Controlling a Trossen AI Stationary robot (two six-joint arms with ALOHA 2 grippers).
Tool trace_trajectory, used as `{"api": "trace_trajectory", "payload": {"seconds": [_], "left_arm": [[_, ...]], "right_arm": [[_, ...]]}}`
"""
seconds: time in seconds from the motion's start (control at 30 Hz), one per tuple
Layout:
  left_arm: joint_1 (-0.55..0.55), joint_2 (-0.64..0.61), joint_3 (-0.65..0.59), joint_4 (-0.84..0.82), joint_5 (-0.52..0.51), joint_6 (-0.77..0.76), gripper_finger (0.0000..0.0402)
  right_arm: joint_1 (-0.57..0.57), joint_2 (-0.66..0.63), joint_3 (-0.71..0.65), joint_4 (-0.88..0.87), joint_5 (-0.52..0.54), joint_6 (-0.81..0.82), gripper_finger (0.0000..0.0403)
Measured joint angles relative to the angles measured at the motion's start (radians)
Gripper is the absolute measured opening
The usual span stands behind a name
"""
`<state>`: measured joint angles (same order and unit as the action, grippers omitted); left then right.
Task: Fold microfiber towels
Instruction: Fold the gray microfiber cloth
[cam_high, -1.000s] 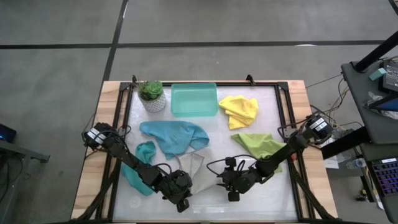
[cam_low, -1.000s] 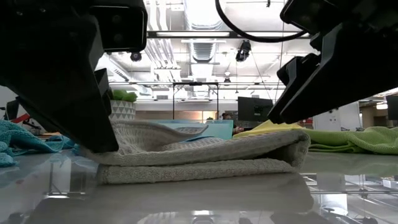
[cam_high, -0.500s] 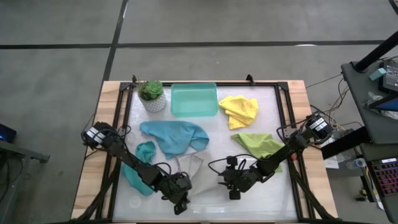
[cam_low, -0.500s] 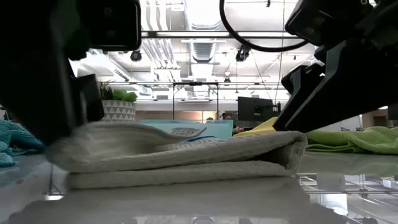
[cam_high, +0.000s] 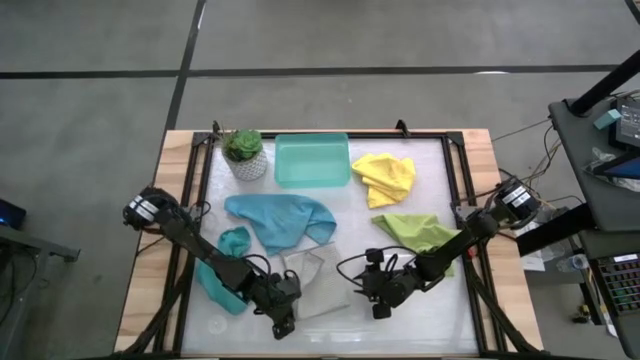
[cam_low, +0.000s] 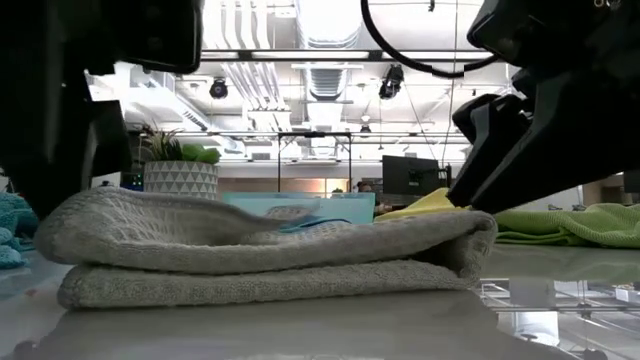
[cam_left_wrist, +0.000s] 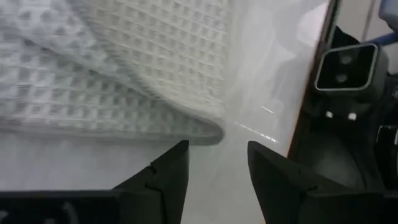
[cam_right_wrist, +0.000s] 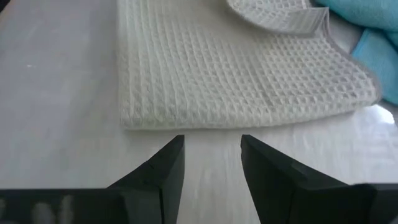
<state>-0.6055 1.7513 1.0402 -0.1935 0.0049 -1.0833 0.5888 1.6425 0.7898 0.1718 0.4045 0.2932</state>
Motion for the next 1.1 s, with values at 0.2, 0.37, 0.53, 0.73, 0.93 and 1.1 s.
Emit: {"api": "trace_trajectory", "payload": {"seconds": [0.2,0.37,0.53,0.73,0.93,1.1], "left_arm": [[0.011,-0.019,-0.001,-0.007,-0.004,0.014,0.0148],[0.036,-0.035,0.022,-0.004,-0.107,0.036,0.0148],[0.065,-0.028,0.063,-0.007,-0.255,0.117,0.0148],[0.116,0.016,0.113,-0.010,-0.329,0.222,0.0148],[0.143,0.111,0.246,-0.214,-0.347,0.261,0.0148],[0.146,0.178,0.358,-0.376,-0.408,0.260,0.0148]], "right_arm": [[0.000,-0.012,-0.001,-0.002,0.001,-0.025,0.0148],[0.000,-0.014,-0.003,-0.004,0.024,-0.082,0.0148],[-0.005,-0.016,-0.003,-0.001,0.066,-0.118,0.0148],[-0.021,-0.017,-0.006,0.039,0.080,-0.170,0.0148],[-0.047,-0.017,-0.012,0.109,0.096,-0.277,0.0148],[-0.076,-0.012,-0.020,0.120,0.096,-0.302,0.0148]]}}
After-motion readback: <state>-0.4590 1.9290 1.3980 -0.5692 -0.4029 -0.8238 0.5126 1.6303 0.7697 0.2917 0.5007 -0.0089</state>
